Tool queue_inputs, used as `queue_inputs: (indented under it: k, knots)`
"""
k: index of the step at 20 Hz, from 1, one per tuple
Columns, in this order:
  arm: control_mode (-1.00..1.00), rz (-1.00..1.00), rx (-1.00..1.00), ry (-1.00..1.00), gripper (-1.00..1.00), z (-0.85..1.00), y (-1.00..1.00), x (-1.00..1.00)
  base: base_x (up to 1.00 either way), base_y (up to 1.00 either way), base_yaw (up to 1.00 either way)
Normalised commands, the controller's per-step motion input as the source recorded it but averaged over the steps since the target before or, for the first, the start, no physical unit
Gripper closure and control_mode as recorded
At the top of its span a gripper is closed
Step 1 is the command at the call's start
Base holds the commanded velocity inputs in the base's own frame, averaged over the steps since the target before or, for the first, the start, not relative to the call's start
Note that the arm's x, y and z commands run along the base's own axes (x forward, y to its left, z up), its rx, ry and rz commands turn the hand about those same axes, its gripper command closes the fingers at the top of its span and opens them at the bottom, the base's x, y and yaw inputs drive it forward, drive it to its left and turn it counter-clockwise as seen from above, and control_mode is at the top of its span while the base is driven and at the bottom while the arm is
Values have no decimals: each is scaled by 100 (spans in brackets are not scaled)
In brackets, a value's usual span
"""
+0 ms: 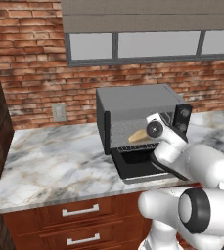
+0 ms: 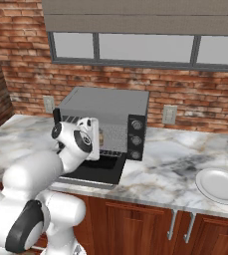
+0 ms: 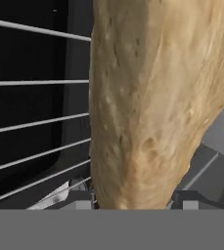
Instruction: Pull the toaster oven rack outwards. Pick up the baguette from the plate and place it on the toaster oven rack. Close the toaster oven door fully and set the temperature to the lowest setting.
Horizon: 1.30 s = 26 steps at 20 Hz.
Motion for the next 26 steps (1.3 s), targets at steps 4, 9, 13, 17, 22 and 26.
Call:
queue_inputs:
  k: [4,9,13,17,22,26]
  knots:
    - [-100,0,0,0,-100,-35,0,20,0,0,0]
    - [-100,0,0,-1,-100,-3,0,0,0,0,0]
    - [-100,0,0,-1,-100,10,0,0,0,0,0]
    - [-100,0,0,0,-100,34,-1,0,0,0,0]
    - [-100,0,1,6,-100,35,-10,-4,0,0,0]
    - [-100,0,0,18,-100,44,-23,-37,0,0,0]
